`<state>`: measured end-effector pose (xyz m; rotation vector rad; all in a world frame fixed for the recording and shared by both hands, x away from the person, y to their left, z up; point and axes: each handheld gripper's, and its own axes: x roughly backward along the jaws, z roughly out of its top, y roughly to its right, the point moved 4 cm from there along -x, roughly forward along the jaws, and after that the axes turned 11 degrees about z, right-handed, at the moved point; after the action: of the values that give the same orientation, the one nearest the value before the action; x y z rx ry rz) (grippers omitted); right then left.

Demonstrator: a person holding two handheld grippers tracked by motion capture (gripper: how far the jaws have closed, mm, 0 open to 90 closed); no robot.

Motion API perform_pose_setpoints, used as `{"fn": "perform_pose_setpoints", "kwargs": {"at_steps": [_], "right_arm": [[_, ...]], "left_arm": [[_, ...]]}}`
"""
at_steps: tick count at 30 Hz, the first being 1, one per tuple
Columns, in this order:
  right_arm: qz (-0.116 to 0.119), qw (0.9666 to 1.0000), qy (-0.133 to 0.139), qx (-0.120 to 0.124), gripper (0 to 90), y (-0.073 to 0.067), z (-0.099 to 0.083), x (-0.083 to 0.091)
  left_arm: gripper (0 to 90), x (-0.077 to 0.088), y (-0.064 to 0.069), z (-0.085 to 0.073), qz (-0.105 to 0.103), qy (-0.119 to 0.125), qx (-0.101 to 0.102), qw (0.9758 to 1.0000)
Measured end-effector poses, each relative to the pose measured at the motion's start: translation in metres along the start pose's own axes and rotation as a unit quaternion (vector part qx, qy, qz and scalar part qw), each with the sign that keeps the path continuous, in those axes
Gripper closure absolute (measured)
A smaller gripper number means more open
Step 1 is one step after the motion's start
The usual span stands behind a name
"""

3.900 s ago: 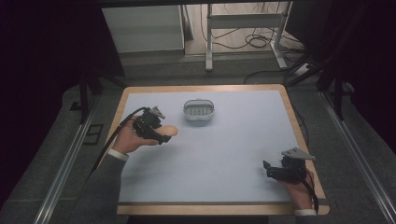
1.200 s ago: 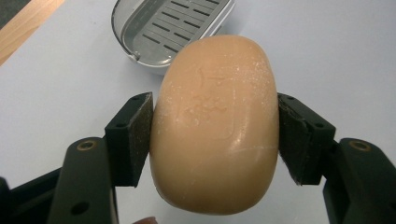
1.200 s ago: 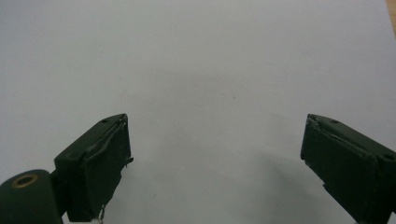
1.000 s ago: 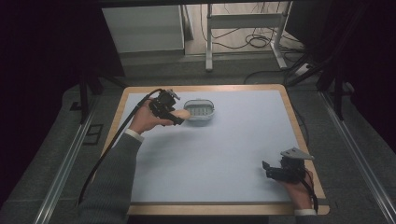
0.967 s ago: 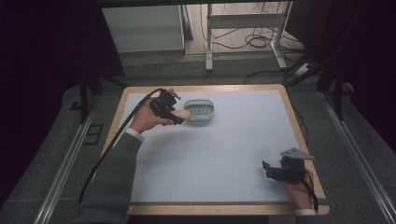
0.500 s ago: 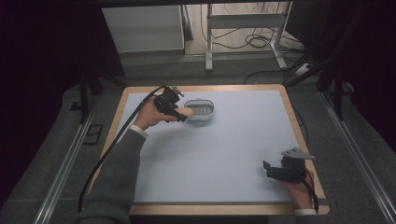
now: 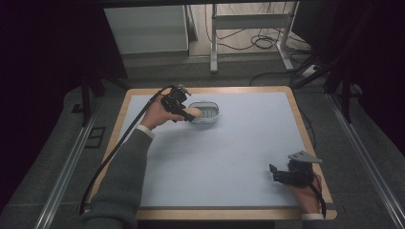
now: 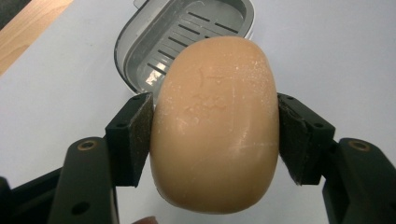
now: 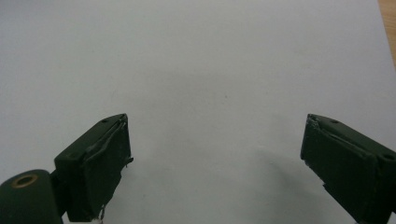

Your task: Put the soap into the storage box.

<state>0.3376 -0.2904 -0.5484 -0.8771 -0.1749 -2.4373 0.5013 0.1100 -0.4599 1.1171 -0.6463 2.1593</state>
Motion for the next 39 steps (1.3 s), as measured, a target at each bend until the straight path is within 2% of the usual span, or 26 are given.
{"fn": "perform_pose_setpoints", "kwargs": {"at_steps": [4,8,14,20,26,33,37,39], "right_arm": [[0.000,1.0000,0.002,0.000,8.2,0.000,0.001,0.001],[0.000,1.0000,0.001,0.001,8.2,0.001,0.000,0.000],[-0.001,1.0000,0.002,0.001,8.2,0.001,0.000,0.000],[-0.001,1.0000,0.001,0.001,8.2,0.001,0.001,0.000],[-0.002,1.0000,0.000,0.001,8.2,0.002,0.000,0.000],[0.000,1.0000,-0.001,0.001,8.2,0.002,0.000,0.000],[-0.002,1.0000,0.001,0.000,8.1,0.004,0.001,0.000],[-0.002,1.0000,0.000,0.001,8.2,0.004,0.000,-0.001]], "left_arm": [[34.3,-0.004,-0.002,0.004,0.004,-0.002,-0.002,1.0000],[34.4,-0.008,-0.003,0.007,-0.008,0.000,0.002,1.0000],[34.4,-0.012,-0.004,0.011,-0.007,-0.001,-0.001,1.0000],[34.5,-0.020,-0.003,0.017,-0.007,-0.007,-0.008,0.9999],[34.5,-0.028,0.000,0.024,-0.016,-0.005,-0.010,0.9998],[34.6,-0.041,0.002,0.036,-0.020,-0.004,-0.011,0.9997],[34.7,-0.047,0.005,0.037,-0.021,-0.009,-0.019,0.9996],[34.8,-0.052,0.005,0.039,-0.022,-0.009,-0.017,0.9996]]}}
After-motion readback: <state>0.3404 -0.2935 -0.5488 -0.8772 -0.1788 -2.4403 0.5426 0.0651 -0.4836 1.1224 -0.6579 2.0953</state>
